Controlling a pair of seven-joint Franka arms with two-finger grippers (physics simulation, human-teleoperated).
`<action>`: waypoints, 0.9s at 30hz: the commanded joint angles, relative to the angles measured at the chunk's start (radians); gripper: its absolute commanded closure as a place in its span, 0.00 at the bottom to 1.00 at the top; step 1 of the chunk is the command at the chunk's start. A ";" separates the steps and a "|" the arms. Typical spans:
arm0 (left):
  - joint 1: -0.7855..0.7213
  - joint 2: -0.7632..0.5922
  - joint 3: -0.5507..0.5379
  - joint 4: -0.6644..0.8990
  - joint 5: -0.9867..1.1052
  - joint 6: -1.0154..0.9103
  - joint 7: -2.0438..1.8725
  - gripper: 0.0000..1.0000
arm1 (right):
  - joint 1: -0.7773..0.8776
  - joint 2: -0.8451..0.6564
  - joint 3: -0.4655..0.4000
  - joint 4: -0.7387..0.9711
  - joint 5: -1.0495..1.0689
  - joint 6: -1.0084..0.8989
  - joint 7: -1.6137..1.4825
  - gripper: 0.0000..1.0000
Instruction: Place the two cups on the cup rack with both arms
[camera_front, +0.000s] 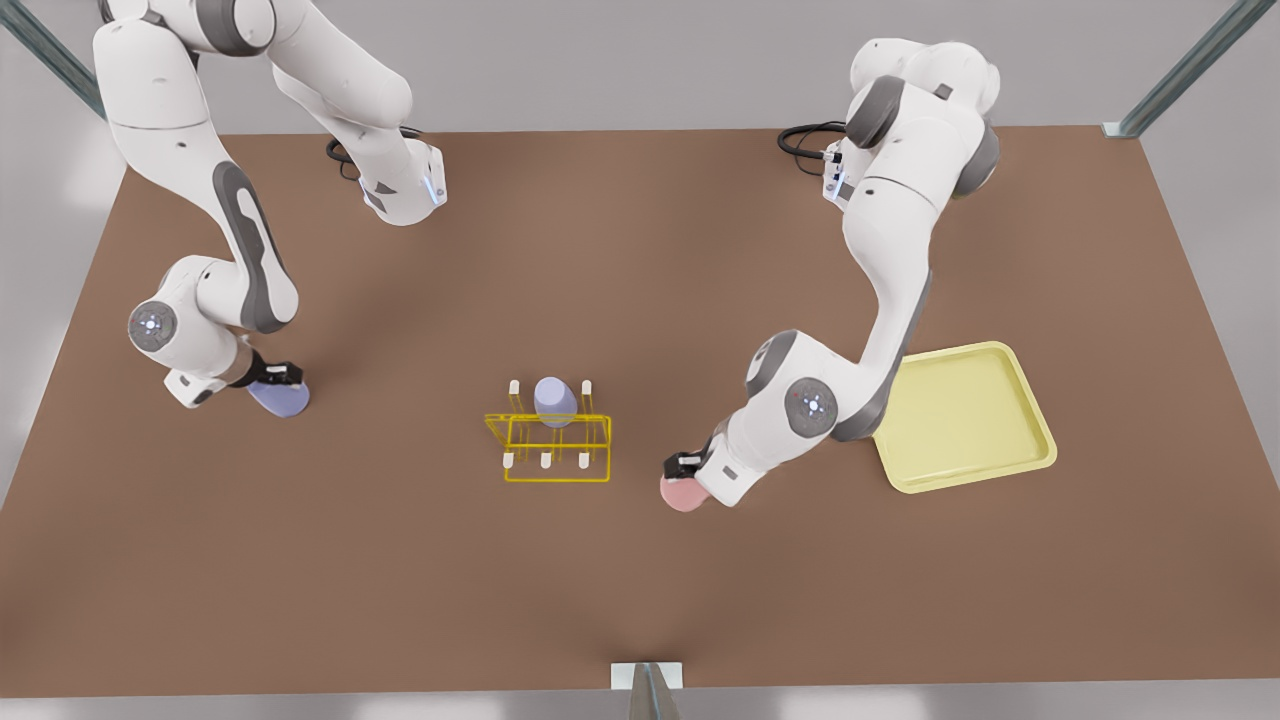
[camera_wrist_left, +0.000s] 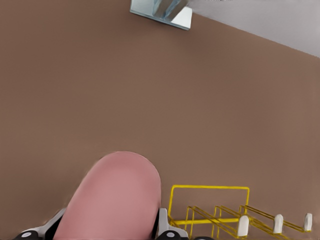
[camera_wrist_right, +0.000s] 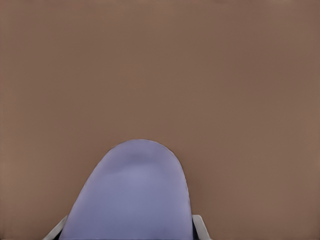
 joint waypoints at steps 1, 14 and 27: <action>-0.027 0.032 -0.002 0.053 -0.018 -0.011 -0.496 0.14 | 0.002 -0.010 0.021 0.012 0.027 -0.060 -0.014 0.14; -0.153 0.116 -0.016 0.176 -0.027 0.024 -0.511 0.14 | 0.163 -0.007 0.173 0.233 0.351 -0.220 0.011 0.14; -0.187 0.116 -0.013 0.176 -0.027 0.050 -0.519 0.00 | 0.384 0.088 0.173 0.546 0.360 -0.362 0.393 0.14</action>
